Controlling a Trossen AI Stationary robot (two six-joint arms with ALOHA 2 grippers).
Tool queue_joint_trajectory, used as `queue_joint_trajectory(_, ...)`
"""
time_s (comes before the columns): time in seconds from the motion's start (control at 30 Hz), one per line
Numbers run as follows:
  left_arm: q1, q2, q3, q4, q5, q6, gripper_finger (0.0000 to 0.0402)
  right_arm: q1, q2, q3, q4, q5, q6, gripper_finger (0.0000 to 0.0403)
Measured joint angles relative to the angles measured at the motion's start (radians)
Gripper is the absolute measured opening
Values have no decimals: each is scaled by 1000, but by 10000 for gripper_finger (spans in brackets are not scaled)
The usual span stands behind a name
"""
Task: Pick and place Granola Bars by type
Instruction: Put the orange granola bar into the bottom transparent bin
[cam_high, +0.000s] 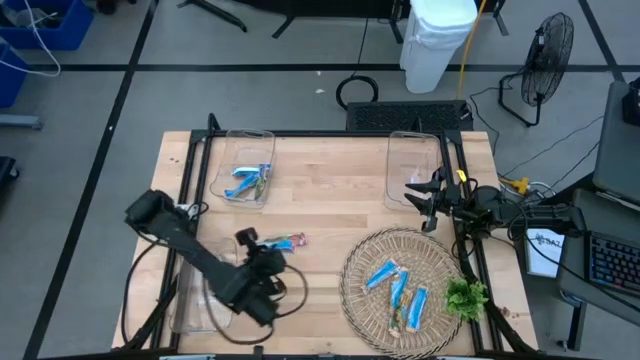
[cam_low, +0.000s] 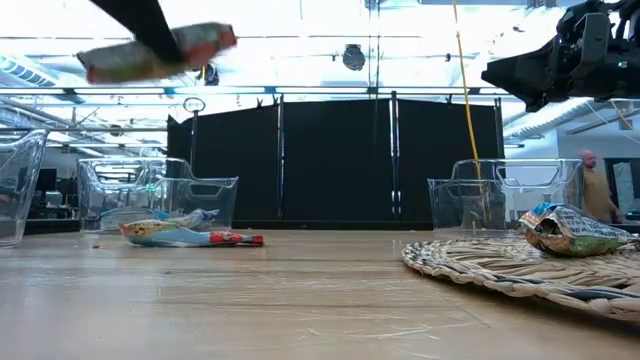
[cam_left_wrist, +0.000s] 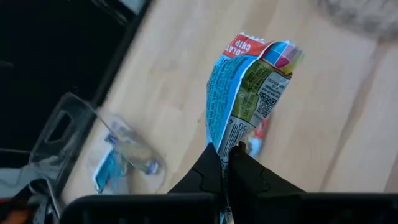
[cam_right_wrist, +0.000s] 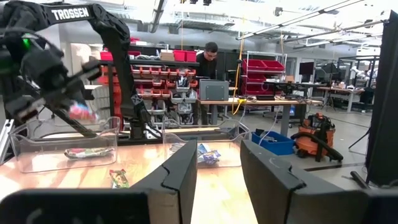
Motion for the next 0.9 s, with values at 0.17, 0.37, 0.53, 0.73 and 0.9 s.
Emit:
queue_joint_trajectory(0.17,-87,-102,-47,-2,-116,-79,7,0,0,0,0,0,3,114)
queue_joint_trajectory(0.37,-195,-237,-184,1,-133,-256,7,0,0,0,0,0,3,114)
queue_joint_trajectory(0.53,-271,-343,-312,1,94,-508,9,0,0,0,0,0,3,114)
queue_joint_trajectory(0.73,-309,-379,-373,-1,444,-782,7,0,0,0,-1,0,3,114)
queue_joint_trajectory(0.9,-314,-375,-392,1,556,-893,11,0,0,0,-1,0,3,114)
